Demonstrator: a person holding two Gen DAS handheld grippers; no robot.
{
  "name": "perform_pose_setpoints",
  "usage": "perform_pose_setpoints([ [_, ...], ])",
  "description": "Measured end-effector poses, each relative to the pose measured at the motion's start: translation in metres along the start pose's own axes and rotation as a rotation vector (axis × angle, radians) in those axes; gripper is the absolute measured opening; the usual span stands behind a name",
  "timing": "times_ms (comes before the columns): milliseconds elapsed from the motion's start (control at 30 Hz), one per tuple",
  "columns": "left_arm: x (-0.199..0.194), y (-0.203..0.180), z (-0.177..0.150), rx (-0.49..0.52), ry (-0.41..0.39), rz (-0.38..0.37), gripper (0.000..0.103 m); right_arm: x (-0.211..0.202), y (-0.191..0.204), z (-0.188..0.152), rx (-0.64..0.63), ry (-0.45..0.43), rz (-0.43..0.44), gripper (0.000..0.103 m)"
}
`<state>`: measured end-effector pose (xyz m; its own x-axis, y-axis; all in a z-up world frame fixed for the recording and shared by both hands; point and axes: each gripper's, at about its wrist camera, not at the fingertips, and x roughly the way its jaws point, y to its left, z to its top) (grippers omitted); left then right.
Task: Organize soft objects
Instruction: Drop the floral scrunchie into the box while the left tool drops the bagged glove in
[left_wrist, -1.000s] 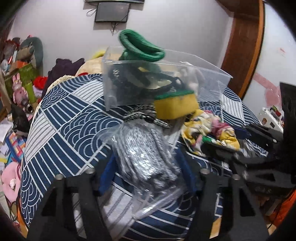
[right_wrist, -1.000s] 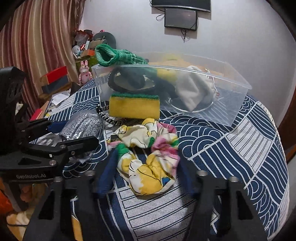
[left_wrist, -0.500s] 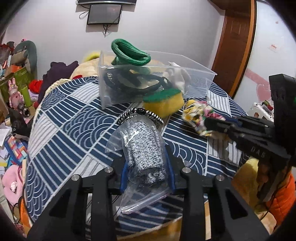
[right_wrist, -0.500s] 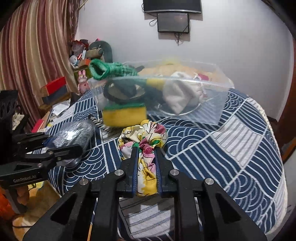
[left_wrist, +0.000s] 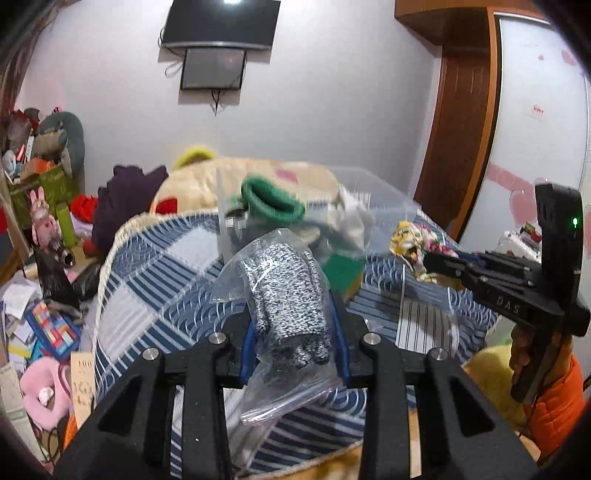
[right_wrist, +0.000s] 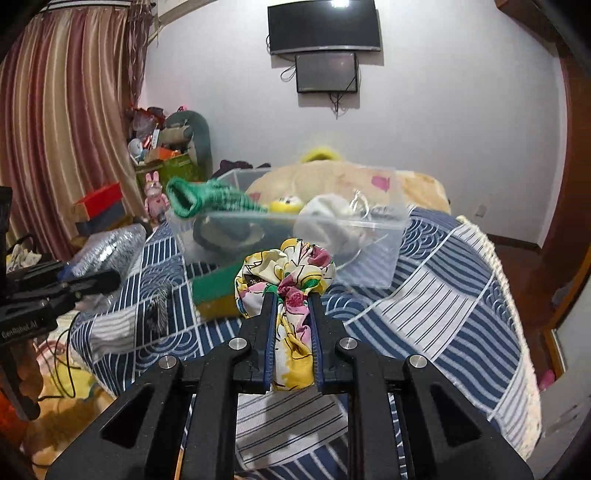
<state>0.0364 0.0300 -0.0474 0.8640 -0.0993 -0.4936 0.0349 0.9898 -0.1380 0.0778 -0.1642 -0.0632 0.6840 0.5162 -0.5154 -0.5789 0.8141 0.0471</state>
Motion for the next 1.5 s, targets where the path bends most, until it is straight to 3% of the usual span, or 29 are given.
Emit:
perform_pose_setpoints([
  [267, 0.005, 0.006, 0.04, -0.011, -0.062, -0.027, 0.034, -0.013, -0.009, 0.03, 0.013, -0.088, -0.022, 0.015],
  [667, 0.05, -0.004, 0.079, 0.033, -0.051, -0.063, 0.034, 0.004, -0.022, 0.07, 0.032, -0.141, -0.078, 0.015],
  [767, 0.069, -0.005, 0.086, 0.038, -0.023, -0.097, 0.034, 0.013, -0.024, 0.075, 0.034, -0.131, -0.085, 0.015],
  [1233, 0.141, -0.011, 0.091, 0.051, 0.108, -0.079, 0.034, 0.074, -0.03, 0.07, 0.013, 0.025, -0.107, 0.015],
  [1500, 0.17, -0.009, 0.091, 0.046, 0.174, -0.049, 0.035, 0.084, -0.033, 0.07, 0.008, 0.069, -0.114, 0.017],
])
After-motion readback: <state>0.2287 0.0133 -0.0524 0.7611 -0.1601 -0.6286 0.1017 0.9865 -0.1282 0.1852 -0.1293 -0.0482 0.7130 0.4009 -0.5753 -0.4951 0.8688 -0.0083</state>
